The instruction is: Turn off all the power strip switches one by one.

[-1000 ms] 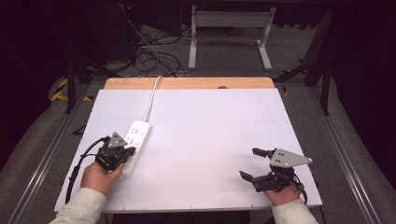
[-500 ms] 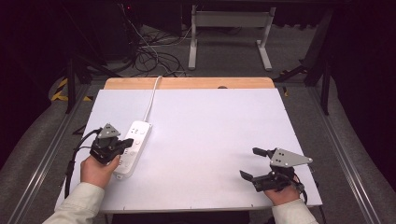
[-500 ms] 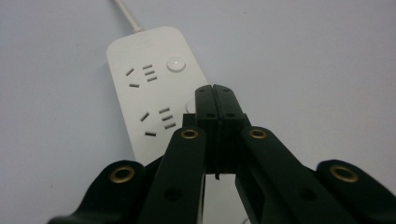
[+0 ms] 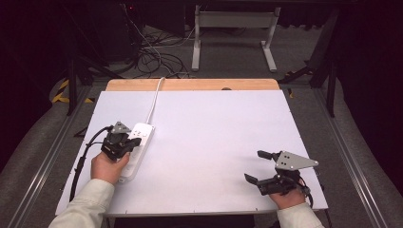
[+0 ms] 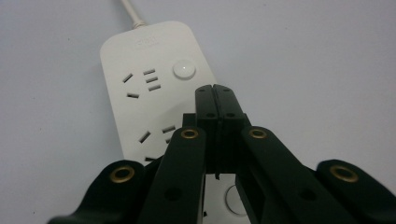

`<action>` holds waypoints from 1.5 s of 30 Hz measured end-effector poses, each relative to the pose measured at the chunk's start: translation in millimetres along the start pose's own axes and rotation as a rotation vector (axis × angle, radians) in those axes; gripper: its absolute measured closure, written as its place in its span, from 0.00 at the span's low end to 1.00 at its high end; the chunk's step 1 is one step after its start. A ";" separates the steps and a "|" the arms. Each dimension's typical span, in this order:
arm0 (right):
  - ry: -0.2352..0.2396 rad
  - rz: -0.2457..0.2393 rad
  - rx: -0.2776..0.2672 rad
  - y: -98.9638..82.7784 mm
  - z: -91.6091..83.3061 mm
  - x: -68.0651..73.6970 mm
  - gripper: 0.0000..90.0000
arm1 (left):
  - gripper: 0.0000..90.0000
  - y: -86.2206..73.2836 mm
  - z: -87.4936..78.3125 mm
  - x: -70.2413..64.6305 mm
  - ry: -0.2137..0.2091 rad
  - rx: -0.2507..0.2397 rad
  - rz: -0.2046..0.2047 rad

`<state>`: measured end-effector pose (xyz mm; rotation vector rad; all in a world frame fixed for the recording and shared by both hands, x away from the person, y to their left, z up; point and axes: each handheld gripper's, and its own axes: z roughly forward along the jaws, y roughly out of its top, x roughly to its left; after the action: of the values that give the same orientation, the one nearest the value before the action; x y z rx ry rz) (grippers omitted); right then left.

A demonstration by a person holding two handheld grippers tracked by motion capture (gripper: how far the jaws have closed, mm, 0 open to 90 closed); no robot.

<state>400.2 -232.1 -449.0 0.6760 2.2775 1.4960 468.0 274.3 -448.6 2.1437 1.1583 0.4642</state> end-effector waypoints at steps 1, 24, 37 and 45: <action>0.000 -0.001 0.001 0.0 0.1 0.2 0.10 | 1.00 -0.2 0.4 0.1 0.000 0.004 -0.002; -0.001 -0.002 0.001 0.0 -0.1 0.3 0.10 | 1.00 -1.6 7.0 -1.3 0.009 0.017 0.013; 0.000 -0.003 0.003 0.1 0.6 0.8 0.10 | 1.00 -2.9 8.7 -3.2 0.015 0.014 0.025; -0.001 -0.003 0.003 0.3 0.2 1.4 0.10 | 1.00 -3.9 8.9 -4.5 0.022 0.008 0.034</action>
<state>399.2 -231.0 -448.8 0.6732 2.2802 1.4906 468.2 268.8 -457.8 2.1732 1.1398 0.5002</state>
